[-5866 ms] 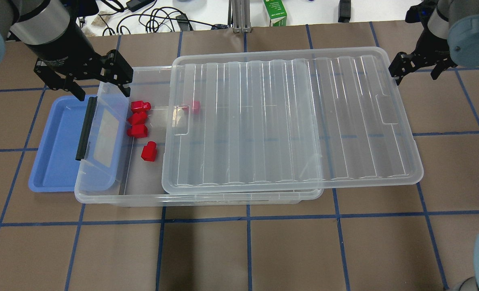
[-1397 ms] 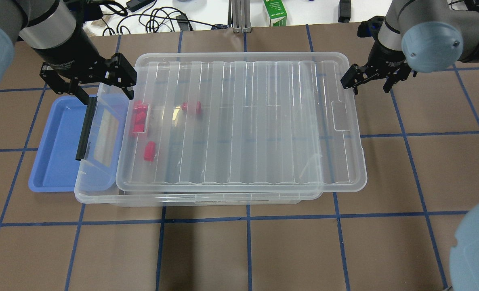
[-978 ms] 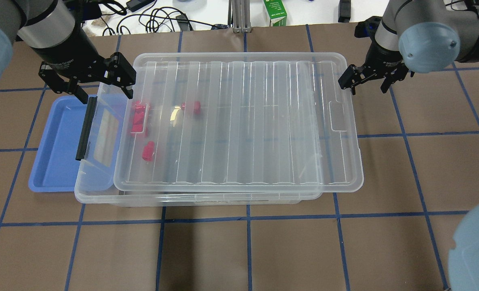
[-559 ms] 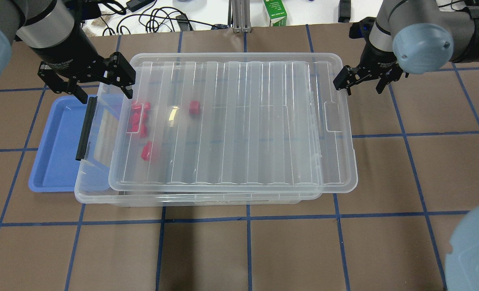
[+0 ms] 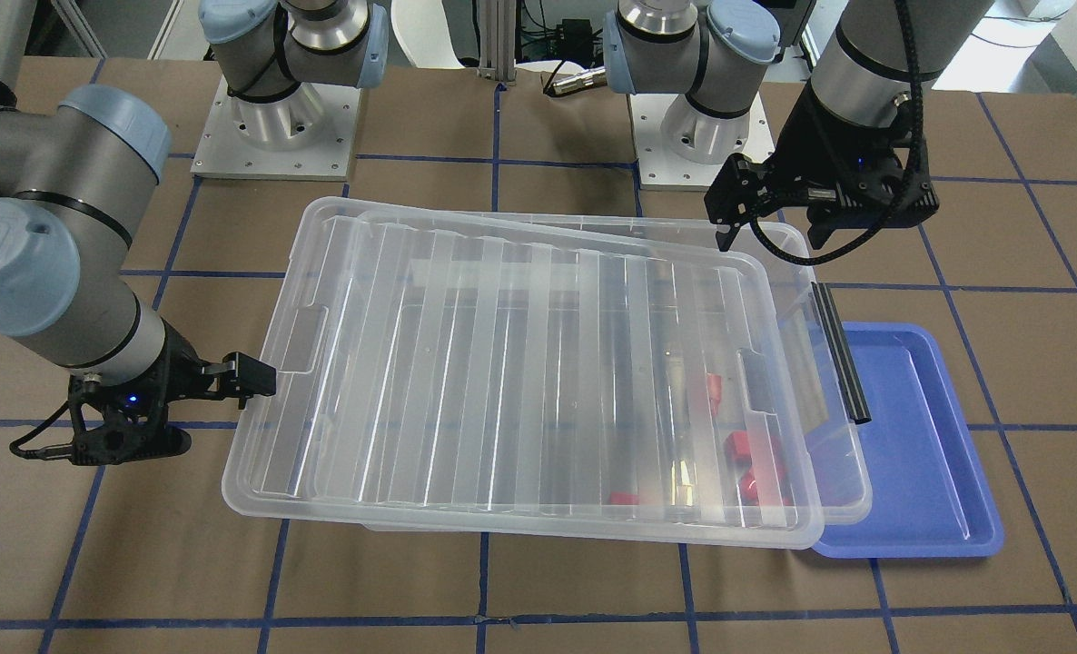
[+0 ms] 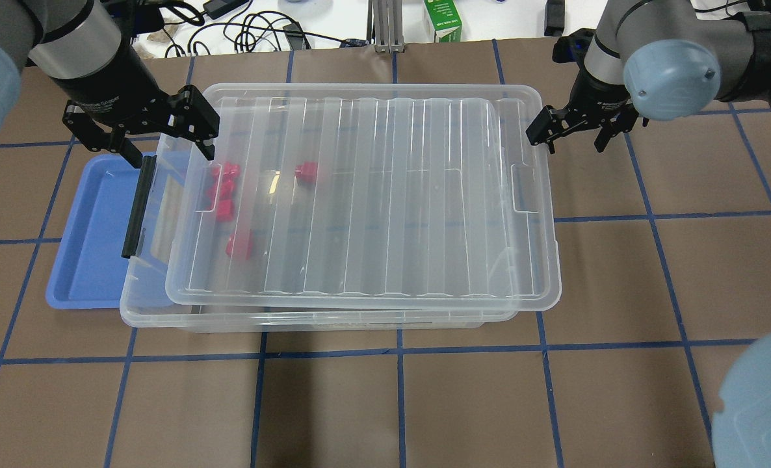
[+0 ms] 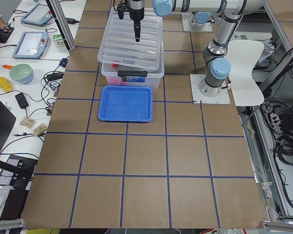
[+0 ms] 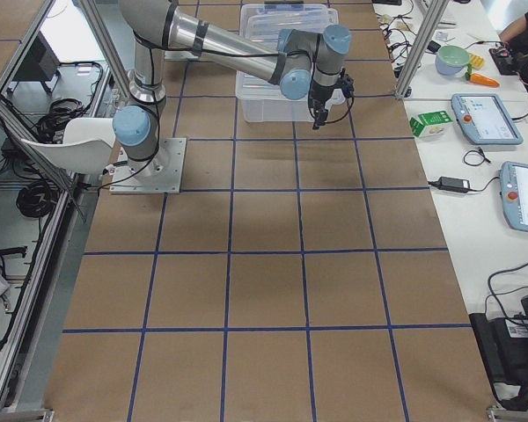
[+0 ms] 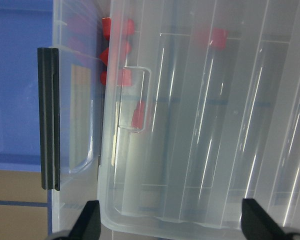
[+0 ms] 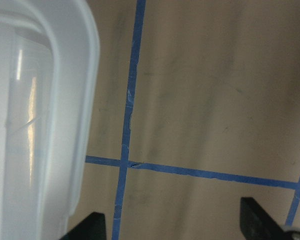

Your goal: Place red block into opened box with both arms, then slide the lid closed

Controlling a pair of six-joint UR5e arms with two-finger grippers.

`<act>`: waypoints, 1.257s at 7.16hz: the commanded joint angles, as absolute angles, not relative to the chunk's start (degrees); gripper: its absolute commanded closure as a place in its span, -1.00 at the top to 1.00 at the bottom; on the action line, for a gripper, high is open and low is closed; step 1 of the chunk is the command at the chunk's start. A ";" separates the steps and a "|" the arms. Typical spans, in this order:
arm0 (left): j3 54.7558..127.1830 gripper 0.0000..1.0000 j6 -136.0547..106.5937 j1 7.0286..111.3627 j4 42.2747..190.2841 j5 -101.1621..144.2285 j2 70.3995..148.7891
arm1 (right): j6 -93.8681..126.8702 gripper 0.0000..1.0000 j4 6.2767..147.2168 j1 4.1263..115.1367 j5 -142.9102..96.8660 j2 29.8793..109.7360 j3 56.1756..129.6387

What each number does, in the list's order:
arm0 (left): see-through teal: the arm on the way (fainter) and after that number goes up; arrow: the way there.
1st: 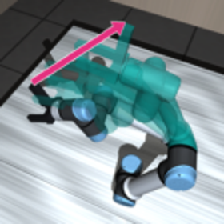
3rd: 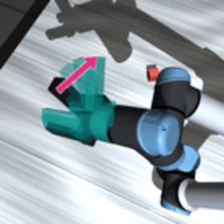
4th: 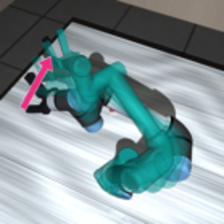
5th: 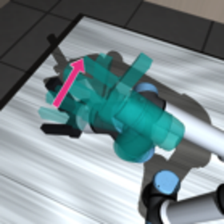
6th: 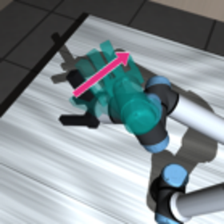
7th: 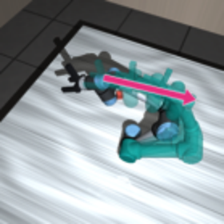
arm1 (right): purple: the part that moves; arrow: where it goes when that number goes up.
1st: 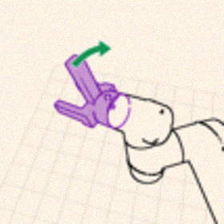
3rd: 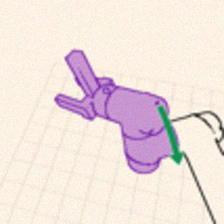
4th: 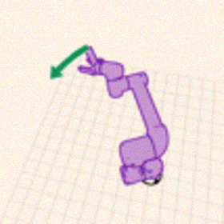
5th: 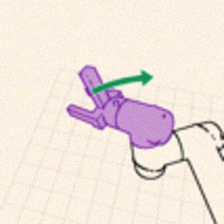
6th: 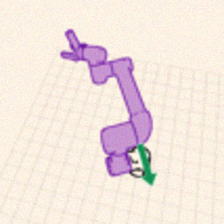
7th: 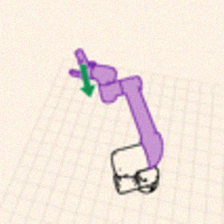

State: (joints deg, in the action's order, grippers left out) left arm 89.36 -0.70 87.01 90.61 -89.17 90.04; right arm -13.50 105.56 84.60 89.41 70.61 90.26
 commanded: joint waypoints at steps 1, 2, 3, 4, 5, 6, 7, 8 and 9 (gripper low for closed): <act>89.38 1.00 -0.70 87.01 90.62 -89.12 90.00 | -13.45 1.00 105.56 84.55 89.47 70.84 89.74; 89.30 1.00 -0.70 87.01 90.62 -89.21 89.91 | -13.45 1.00 105.56 84.55 89.47 71.27 89.74; 89.21 1.00 -0.70 87.01 90.62 -89.12 89.91 | -13.45 1.00 105.47 84.55 89.47 71.37 89.65; 89.12 1.00 -0.70 87.01 90.62 -89.21 89.91 | -13.45 1.00 105.47 84.55 89.47 71.72 89.65; 88.60 1.00 -0.79 87.01 90.96 -89.21 89.83 | -13.45 1.00 104.51 84.55 89.56 72.24 89.56; 88.42 1.00 -1.23 87.19 91.23 -89.21 89.56 | -13.45 1.00 103.98 84.46 89.73 72.59 89.56; 88.33 1.00 -1.23 88.06 91.14 -89.12 88.78 | -13.45 1.00 103.97 84.46 89.74 72.68 89.47; 88.33 1.00 -1.23 88.94 91.23 -89.21 88.60 | -13.45 1.00 103.63 84.38 90.08 73.29 89.47; 88.33 1.00 -1.14 89.03 91.14 -89.12 88.68 | -13.45 1.00 101.53 84.20 90.17 75.21 89.39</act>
